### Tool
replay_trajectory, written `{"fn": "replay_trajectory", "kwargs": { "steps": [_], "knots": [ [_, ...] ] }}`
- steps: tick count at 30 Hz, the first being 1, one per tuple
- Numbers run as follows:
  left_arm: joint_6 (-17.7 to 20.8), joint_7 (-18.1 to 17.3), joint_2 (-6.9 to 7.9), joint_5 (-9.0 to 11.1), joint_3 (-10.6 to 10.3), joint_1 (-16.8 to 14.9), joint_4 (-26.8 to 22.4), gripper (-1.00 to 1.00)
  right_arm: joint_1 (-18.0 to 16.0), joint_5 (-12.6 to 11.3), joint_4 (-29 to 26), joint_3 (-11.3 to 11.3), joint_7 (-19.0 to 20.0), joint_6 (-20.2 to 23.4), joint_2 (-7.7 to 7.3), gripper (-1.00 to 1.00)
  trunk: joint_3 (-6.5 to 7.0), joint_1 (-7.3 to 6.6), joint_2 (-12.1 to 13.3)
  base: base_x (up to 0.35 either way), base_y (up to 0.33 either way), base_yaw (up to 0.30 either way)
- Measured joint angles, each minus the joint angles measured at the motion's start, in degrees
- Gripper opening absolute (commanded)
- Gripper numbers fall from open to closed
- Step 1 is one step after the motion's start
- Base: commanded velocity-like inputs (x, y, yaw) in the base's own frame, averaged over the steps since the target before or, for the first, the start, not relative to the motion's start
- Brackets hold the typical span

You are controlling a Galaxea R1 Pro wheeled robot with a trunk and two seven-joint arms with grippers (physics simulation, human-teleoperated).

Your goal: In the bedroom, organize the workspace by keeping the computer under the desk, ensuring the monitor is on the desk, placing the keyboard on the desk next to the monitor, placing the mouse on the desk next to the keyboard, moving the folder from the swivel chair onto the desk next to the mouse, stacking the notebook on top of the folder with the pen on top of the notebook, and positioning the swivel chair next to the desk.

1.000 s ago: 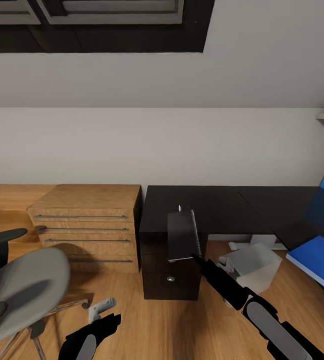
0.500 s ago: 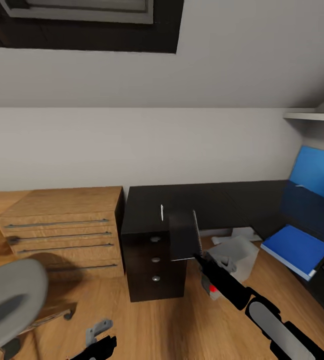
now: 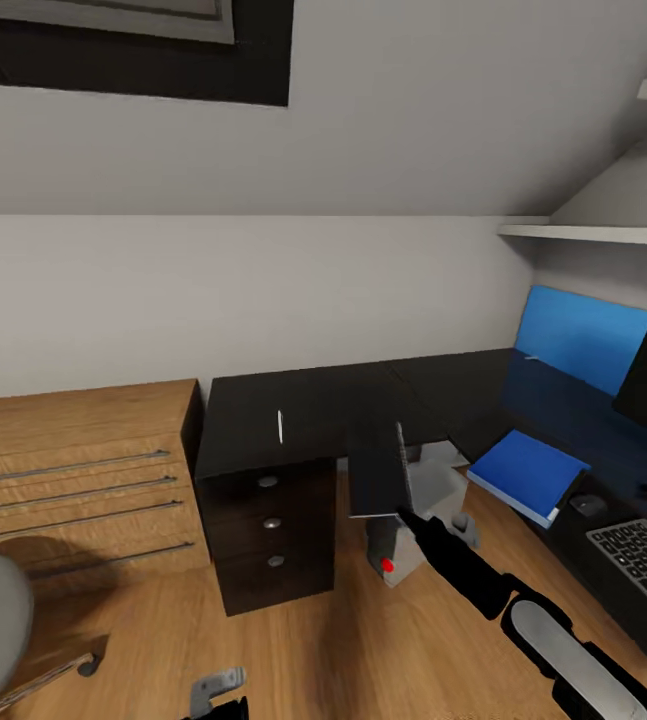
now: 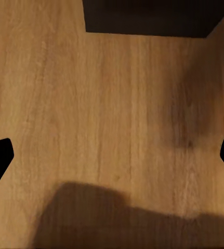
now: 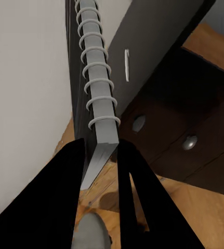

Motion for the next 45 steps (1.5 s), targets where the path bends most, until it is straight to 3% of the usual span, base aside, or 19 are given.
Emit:
{"fn": "replay_trajectory", "kwargs": {
  "steps": [3,4,7,15,29,38,43,45],
  "knots": [
    [-0.4,0.0,0.05,-0.1,-0.1,0.0,1.8,1.00,0.0,-4.8,-0.1,-0.8,0.7,0.3,-2.04,-1.00,0.00,0.00,0.0,0.000,0.000,-0.298],
    [-0.5,0.0,0.05,-0.2,-0.1,0.0,3.0,1.00,0.0,-7.5,-0.4,-1.2,1.5,0.6,-2.99,-1.00,0.00,0.00,0.0,0.000,0.000,-0.298],
    [-0.6,-0.1,0.01,-0.2,-0.2,0.0,3.7,1.00,0.0,-10.0,-0.8,-1.4,2.2,2.0,-3.54,-1.00,0.00,0.00,0.0,0.000,0.000,-0.298],
    [-0.6,-0.1,0.00,-0.3,-0.3,0.0,4.0,1.00,0.0,-12.6,-0.9,-4.3,2.4,5.2,-3.94,-1.00,0.00,0.00,0.0,0.000,0.000,-0.298],
    [-4.8,0.1,-0.26,-0.2,-0.9,0.0,4.0,1.00,0.0,-13.3,-0.5,-5.0,2.2,5.7,-4.45,-1.00,0.00,0.00,0.0,0.007,0.000,-0.287],
    [-5.4,0.1,-0.29,-0.2,-2.9,0.0,6.8,1.00,0.0,-13.2,-0.6,-5.0,1.8,5.3,-4.98,-1.00,0.00,-0.01,0.0,0.181,-0.031,-0.043],
    [-5.4,0.1,-0.27,-0.2,-2.9,0.0,7.1,1.00,0.0,-13.2,-0.6,-5.0,1.6,1.0,-4.88,-1.00,0.00,0.00,0.0,0.029,-0.008,-0.002],
    [-5.4,0.0,-0.27,-0.2,-2.9,0.0,7.2,1.00,0.0,-13.2,-0.6,-4.8,1.5,-3.3,-4.83,-1.00,0.00,0.00,0.0,0.010,-0.003,-0.001]
  ]
}}
